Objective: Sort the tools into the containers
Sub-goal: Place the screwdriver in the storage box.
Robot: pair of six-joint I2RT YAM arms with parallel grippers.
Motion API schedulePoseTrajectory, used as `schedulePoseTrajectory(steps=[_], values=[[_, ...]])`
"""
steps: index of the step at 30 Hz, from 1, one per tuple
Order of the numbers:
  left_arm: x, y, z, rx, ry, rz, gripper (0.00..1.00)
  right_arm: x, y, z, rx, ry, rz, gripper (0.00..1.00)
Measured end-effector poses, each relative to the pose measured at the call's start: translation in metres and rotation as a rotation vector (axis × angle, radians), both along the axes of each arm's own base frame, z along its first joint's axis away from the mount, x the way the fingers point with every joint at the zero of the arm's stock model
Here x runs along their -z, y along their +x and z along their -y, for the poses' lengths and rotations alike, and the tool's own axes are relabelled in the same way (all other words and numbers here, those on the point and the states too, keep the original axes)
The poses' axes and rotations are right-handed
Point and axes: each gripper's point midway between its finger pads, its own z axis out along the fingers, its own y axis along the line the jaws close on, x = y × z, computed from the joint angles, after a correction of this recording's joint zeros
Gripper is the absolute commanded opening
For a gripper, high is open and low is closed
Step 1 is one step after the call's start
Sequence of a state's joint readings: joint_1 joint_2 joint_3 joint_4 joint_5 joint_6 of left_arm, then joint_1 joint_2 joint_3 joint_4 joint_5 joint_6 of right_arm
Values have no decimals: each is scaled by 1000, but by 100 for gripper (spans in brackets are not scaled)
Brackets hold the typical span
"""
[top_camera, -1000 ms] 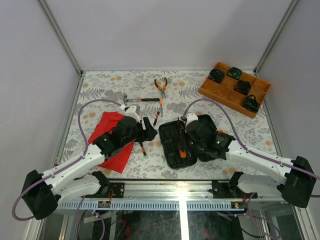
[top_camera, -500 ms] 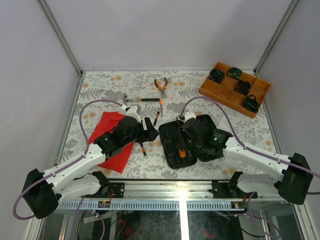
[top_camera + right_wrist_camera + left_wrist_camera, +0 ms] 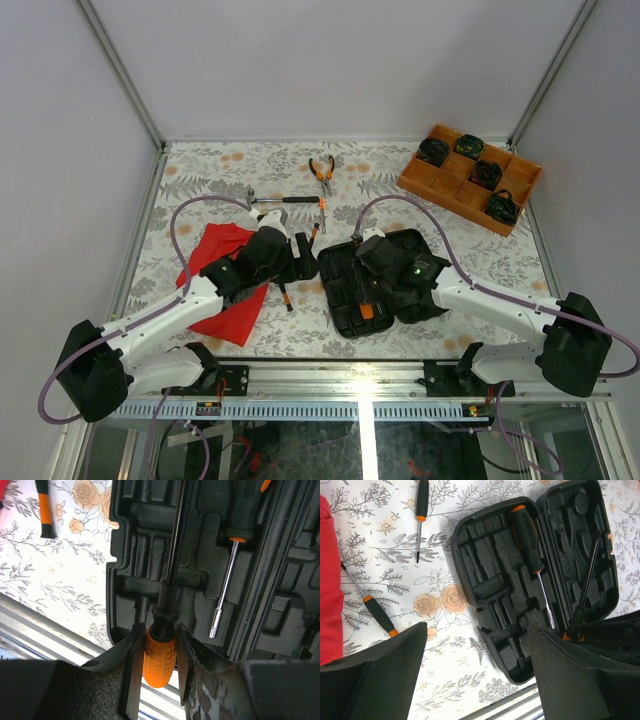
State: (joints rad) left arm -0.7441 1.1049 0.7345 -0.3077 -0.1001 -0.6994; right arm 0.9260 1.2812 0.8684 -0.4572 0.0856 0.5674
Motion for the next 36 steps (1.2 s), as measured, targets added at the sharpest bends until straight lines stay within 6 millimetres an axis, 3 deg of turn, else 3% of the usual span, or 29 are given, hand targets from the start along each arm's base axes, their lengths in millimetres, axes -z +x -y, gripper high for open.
schedulePoseTrajectory(steps=[14, 26, 36], values=[[10, 10, 5, -40, 48, -66, 79, 26, 14, 9, -4, -33, -87, 5], [13, 3, 7, -4, 27, -69, 79, 47, 7, 12, -26, -60, -130, 10], [-2, 0, 14, 37, -33, -37, 80, 64, -4, 20, -33, -88, -178, 18]])
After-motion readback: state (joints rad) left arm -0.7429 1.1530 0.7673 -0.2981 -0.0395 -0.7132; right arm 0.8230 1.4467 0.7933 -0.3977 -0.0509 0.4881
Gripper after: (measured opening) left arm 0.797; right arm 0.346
